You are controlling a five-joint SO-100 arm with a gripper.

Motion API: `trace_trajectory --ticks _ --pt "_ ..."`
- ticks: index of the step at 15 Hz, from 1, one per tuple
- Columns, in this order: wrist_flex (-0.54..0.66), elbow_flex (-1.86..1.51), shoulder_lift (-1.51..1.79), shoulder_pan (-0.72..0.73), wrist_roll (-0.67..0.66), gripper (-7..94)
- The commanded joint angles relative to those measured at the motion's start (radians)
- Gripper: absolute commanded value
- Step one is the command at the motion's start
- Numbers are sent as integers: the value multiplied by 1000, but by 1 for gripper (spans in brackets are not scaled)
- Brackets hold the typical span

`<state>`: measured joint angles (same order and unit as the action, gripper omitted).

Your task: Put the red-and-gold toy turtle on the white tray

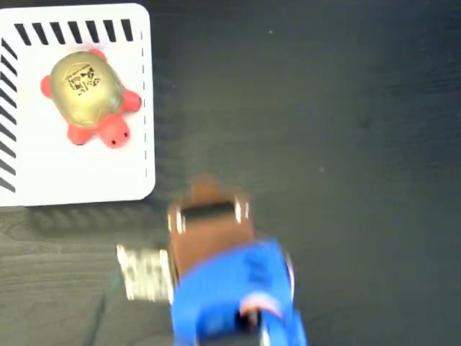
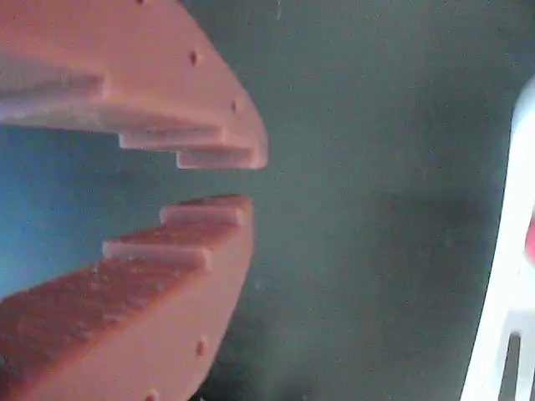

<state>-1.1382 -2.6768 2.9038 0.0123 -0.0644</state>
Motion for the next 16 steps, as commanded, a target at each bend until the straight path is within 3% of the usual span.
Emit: trace_trajectory --ticks 1,3,7,16 --pt "-77 -97 209 2 -3 0" --pt "-143 -140 313 -12 32 0" --pt "-124 -239 328 -20 112 0" --pt "-127 -242 347 -26 112 0"
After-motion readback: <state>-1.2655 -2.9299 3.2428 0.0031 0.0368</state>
